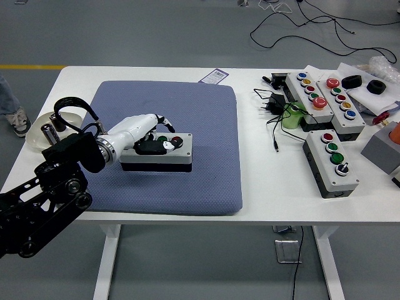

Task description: Pick up the button,place it on the desk,press the button,press the button

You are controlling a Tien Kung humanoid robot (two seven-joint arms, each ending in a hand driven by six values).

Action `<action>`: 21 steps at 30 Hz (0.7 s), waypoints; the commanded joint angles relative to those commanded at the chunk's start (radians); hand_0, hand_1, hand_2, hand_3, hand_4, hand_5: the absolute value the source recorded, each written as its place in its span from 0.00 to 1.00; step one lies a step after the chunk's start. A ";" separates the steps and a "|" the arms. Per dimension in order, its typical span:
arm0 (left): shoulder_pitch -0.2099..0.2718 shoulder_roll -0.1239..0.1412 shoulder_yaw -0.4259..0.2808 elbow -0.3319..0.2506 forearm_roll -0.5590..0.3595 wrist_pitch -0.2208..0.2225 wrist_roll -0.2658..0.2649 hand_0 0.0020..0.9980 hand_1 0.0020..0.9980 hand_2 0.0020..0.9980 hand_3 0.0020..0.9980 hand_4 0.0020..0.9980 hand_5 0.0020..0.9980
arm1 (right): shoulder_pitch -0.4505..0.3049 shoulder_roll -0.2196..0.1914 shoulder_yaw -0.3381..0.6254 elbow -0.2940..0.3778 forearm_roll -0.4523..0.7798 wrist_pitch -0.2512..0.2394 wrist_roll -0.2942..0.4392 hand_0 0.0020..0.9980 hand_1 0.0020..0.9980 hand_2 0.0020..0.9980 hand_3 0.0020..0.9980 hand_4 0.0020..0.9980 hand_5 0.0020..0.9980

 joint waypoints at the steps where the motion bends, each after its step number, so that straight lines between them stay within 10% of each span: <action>1: -0.002 -0.001 0.003 0.001 -0.001 -0.001 0.001 0.00 0.04 0.11 0.71 0.69 0.79 | 0.000 0.000 -0.001 0.000 0.001 0.000 0.000 0.69 0.66 0.71 0.66 0.35 0.19; 21: -0.015 -0.006 0.058 0.042 -0.023 -0.011 0.011 0.00 0.03 0.11 0.72 0.69 0.80 | 0.001 -0.001 0.000 0.000 -0.002 0.000 0.000 0.69 0.66 0.71 0.66 0.35 0.19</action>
